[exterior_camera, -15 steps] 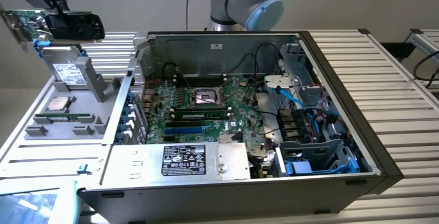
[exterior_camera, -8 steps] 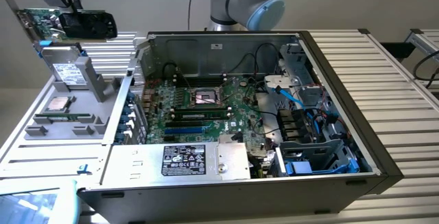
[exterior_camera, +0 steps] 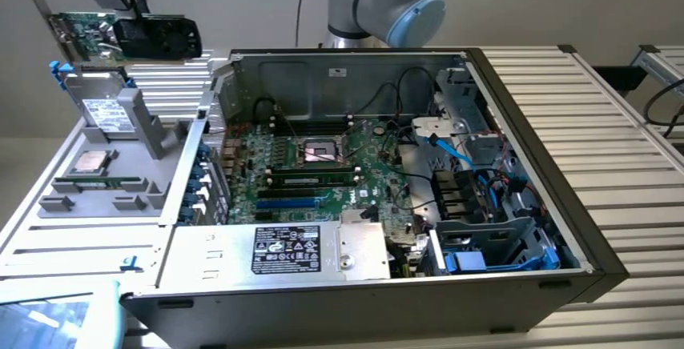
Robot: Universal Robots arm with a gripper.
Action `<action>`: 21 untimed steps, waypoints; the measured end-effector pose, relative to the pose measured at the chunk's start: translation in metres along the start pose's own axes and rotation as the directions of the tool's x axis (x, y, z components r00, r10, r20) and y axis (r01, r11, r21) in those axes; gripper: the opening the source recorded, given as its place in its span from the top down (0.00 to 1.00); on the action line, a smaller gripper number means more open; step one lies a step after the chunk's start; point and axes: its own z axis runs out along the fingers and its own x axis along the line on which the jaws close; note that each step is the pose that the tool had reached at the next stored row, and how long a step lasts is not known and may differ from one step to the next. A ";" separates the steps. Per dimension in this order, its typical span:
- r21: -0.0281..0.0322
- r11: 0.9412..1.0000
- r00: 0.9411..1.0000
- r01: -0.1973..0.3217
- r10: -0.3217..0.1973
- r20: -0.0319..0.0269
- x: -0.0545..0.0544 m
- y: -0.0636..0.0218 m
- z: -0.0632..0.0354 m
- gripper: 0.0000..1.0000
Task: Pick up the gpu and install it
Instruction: 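Pick up the gpu and move the gpu toward the slot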
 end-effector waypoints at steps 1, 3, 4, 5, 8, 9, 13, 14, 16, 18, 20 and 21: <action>0.000 1.000 1.000 0.000 0.000 0.000 0.000 -0.0036 -0.0002 0.72; 0.000 1.000 1.000 0.000 0.000 0.000 0.000 -0.0114 -0.0005 0.72; 0.000 1.000 1.000 0.000 0.000 0.000 0.000 -0.0151 -0.0007 0.72; 0.000 1.000 1.000 0.000 0.000 0.000 0.000 -0.0189 -0.0009 0.72; 0.000 1.000 1.000 0.000 0.000 0.000 0.000 -0.0302 -0.0014 0.72; 0.000 1.000 1.000 0.000 0.000 0.000 0.000 -0.0338 -0.0016 0.72; 0.000 1.000 1.000 0.000 0.000 0.000 0.000 -0.0503 -0.0023 0.72; 0.000 1.000 1.000 0.000 0.000 0.000 0.000 -0.0545 -0.0025 0.72; 0.000 1.000 1.000 0.000 0.000 0.000 0.000 -0.0631 -0.0028 0.72; 0.000 1.000 1.000 0.000 0.000 0.000 0.001 -0.0718 -0.0033 0.72; 0.000 1.000 1.000 0.000 0.000 0.000 0.001 -0.0807 -0.0037 0.72; 0.000 1.000 1.000 0.000 0.000 0.000 0.001 -0.0847 -0.0039 0.72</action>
